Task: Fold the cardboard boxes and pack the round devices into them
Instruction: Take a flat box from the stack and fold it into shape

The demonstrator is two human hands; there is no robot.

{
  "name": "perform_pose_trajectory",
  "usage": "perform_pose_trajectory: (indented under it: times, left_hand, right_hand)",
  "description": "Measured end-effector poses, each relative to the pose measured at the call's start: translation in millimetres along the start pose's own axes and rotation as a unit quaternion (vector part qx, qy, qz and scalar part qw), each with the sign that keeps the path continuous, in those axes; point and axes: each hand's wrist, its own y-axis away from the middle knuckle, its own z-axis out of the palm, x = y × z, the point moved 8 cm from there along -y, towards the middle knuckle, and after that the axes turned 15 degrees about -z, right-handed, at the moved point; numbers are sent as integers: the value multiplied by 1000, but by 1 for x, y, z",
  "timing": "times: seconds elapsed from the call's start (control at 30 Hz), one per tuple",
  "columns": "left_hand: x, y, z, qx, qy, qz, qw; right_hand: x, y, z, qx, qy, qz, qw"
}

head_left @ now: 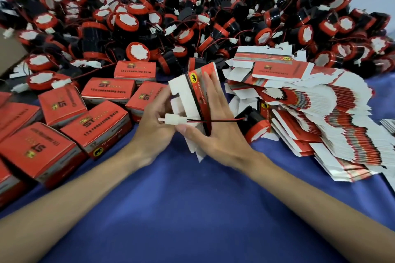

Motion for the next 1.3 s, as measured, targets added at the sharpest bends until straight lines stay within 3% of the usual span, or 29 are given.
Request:
perform_pose_trajectory:
  times: [0.17,0.27,0.43,0.53,0.7,0.83,0.93,1.0,1.07,1.13,1.2,1.3]
  left_hand:
    - [1,5,7,10,-51,-21,998]
    - [9,10,1,61,-48,8,997]
    - [14,11,5,47,-94,46,993]
    - [11,8,-3,66,-74,48,994]
    - [18,7,-9,75,-80,81,991]
    - [16,6,-11,90,-75,81,990]
    - [14,7,-14,101,-38,64,992]
    - [17,7,-16,79,-9,69,994]
    - [16,7,-13,36,40,56,997]
    - [17,8,-8,-6,73,52,996]
    - [22,11,0,-14,24,68,997]
    - [28,15,-7,50,2,111,993]
  right_hand:
    - [-11,0,-1,-24,-107,-64,992]
    - [-17,1,6,-67,-38,-123,989]
    - [-12,0,14,-197,67,-149,967]
    - [-5,-5,8,-227,116,-151,955]
    - [-7,-18,-13,-161,203,-190,947]
    - [-4,-16,-15,-178,210,-149,950]
    - [-12,-18,-18,-163,277,-138,937]
    - [-25,-21,-28,-101,328,-142,929]
    - [-45,-19,-45,19,344,-183,921]
    - [-56,-12,-55,99,379,-223,893]
    - [-43,-13,-53,100,387,-179,899]
    - [-29,-17,-52,96,405,-157,896]
